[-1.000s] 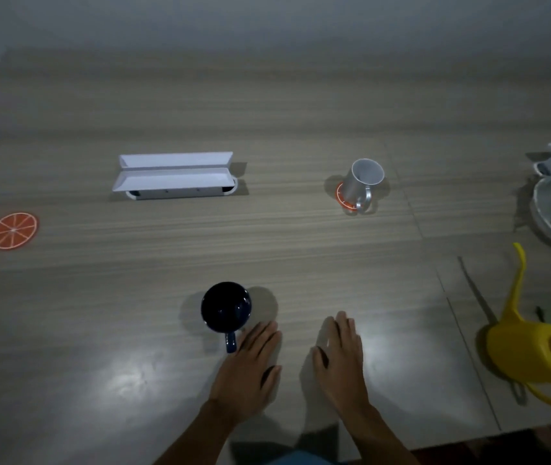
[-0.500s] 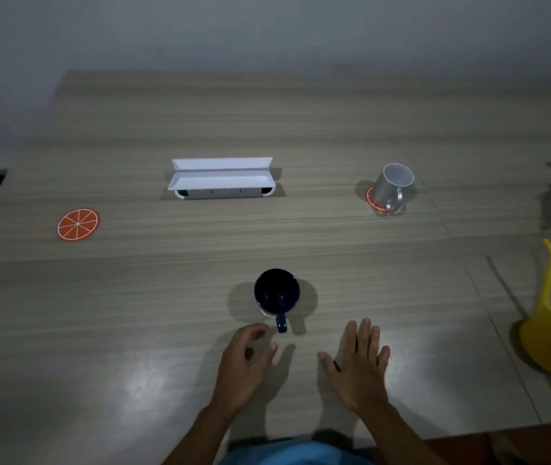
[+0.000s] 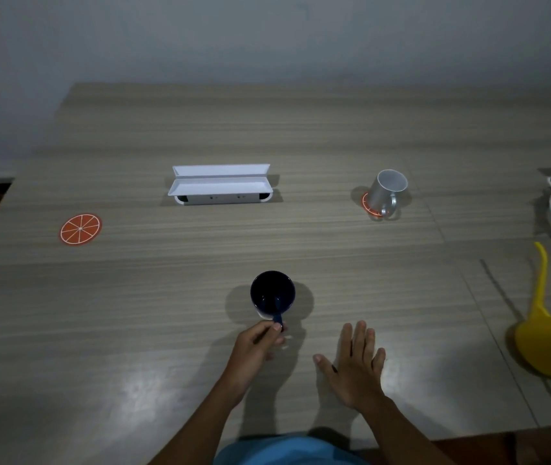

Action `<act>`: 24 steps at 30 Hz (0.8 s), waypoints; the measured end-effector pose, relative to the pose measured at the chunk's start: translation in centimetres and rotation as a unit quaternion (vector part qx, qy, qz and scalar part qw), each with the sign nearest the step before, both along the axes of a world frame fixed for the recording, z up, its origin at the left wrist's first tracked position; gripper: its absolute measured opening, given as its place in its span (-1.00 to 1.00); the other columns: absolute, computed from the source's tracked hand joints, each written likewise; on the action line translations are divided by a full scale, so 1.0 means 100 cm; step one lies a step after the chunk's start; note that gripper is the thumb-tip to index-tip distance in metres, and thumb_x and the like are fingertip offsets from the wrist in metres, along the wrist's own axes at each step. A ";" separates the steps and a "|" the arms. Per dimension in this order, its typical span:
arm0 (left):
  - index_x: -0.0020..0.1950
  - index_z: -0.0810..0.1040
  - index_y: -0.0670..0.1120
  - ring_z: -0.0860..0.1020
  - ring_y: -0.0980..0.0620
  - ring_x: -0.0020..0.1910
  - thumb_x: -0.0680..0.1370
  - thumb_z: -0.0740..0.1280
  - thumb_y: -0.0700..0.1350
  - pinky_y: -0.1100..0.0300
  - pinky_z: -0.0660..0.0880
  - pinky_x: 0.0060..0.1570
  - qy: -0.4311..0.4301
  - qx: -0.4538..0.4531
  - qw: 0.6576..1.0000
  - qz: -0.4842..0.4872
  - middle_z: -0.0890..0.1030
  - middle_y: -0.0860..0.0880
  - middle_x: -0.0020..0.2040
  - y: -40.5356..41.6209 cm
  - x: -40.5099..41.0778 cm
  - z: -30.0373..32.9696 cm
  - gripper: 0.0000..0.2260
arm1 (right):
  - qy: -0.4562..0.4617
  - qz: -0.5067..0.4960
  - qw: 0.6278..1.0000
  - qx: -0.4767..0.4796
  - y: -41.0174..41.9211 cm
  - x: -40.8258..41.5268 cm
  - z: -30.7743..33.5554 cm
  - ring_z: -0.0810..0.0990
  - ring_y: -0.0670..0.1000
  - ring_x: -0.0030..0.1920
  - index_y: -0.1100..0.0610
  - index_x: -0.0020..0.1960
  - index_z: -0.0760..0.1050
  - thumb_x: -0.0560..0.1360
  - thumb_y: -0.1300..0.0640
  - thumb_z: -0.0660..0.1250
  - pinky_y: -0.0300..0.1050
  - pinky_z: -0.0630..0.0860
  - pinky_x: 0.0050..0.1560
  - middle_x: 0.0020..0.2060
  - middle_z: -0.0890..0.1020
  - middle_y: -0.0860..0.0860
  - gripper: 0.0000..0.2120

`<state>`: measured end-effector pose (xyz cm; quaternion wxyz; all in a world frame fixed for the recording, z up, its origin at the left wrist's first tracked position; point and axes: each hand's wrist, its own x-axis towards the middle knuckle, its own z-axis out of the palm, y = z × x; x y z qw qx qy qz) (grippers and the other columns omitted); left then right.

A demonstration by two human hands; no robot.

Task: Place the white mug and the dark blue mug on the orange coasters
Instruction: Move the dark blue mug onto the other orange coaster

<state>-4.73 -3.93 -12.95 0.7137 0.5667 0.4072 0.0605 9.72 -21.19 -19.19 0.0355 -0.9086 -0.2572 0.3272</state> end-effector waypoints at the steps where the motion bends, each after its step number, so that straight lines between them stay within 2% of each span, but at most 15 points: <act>1: 0.04 0.68 -0.02 0.68 0.08 0.12 0.65 0.29 -0.02 0.04 0.54 0.07 -0.001 -0.001 1.000 0.008 0.74 0.13 0.10 0.000 0.000 -0.001 -0.82 | 0.003 -0.002 1.000 0.000 0.000 0.000 0.000 -0.51 0.20 0.59 0.11 0.61 -0.47 0.58 -0.43 -0.05 0.30 -0.40 0.56 0.57 -0.51 0.16 -0.05; 4: -0.06 0.62 -0.18 0.66 0.01 0.14 0.64 0.31 -0.06 0.02 0.54 0.09 0.002 0.014 0.999 0.047 0.75 0.01 0.08 0.000 -0.007 -0.006 -0.78 | -0.001 0.004 1.000 0.008 -0.001 -0.002 -0.002 -0.52 0.20 0.59 0.10 0.61 -0.48 0.59 -0.43 -0.05 0.31 -0.40 0.58 0.57 -0.51 0.15 -0.05; 7: -0.11 0.59 -0.12 0.65 0.01 0.12 0.65 0.30 -0.10 0.06 0.53 0.03 -0.007 0.026 0.998 0.065 0.72 -0.14 0.07 0.005 -0.014 -0.007 -0.82 | -0.025 -0.012 0.999 0.033 -0.003 -0.005 -0.004 -0.49 0.20 0.60 0.11 0.62 -0.44 0.59 -0.42 -0.03 0.30 -0.38 0.59 0.60 -0.47 0.15 -0.06; 9: -0.08 0.59 -0.11 0.66 0.04 0.13 0.66 0.28 -0.12 0.06 0.54 0.03 -0.012 0.034 0.997 0.074 0.73 -0.11 0.06 0.009 -0.021 -0.007 -0.83 | -0.050 -0.017 0.998 0.038 -0.002 -0.009 -0.004 -0.45 0.22 0.61 0.13 0.64 -0.39 0.59 -0.41 -0.02 0.31 -0.34 0.60 0.62 -0.41 0.18 -0.06; 13: -0.01 0.58 -0.23 0.66 -0.05 0.12 0.68 0.25 -0.12 0.06 0.59 -0.03 -0.014 0.043 0.995 0.089 0.72 -0.16 0.05 0.016 -0.039 -0.012 -0.79 | -0.074 -0.040 0.996 0.034 0.012 -0.015 0.001 -0.32 0.28 0.65 0.20 0.66 -0.21 0.59 -0.39 0.05 0.37 -0.26 0.59 0.66 -0.24 0.24 -0.06; 15: 0.02 0.60 -0.21 0.67 -0.05 0.11 0.68 0.24 -0.12 0.10 0.61 -0.07 -0.016 0.047 0.993 0.103 0.73 -0.11 0.03 0.022 -0.048 -0.013 -0.79 | -0.089 -0.038 0.994 0.048 0.022 -0.020 0.004 -0.21 0.27 0.66 0.18 0.66 -0.09 0.60 -0.35 0.10 0.39 -0.18 0.60 0.68 -0.11 0.22 -0.12; 19: -0.04 0.59 -0.18 0.67 -0.11 0.11 0.68 0.23 -0.15 0.04 0.58 -0.09 -0.017 0.045 0.988 0.150 0.73 -0.15 0.02 0.042 -0.069 -0.011 -0.80 | -0.105 0.060 0.988 0.091 0.059 -0.041 0.011 -0.02 0.16 0.66 0.11 0.61 0.11 0.61 -0.27 0.15 0.25 -0.08 0.62 0.65 0.09 0.13 -0.28; 24: -0.09 0.59 -0.13 0.67 -0.12 0.12 0.68 0.24 -0.16 0.03 0.60 -0.10 -0.021 0.054 0.976 0.208 0.72 -0.13 0.01 0.078 -0.103 -0.009 -0.80 | -0.092 0.182 0.974 0.101 0.131 -0.077 0.020 -0.03 0.17 0.67 0.12 0.63 0.11 0.62 -0.27 0.09 0.21 -0.06 0.62 0.66 0.08 0.11 -0.28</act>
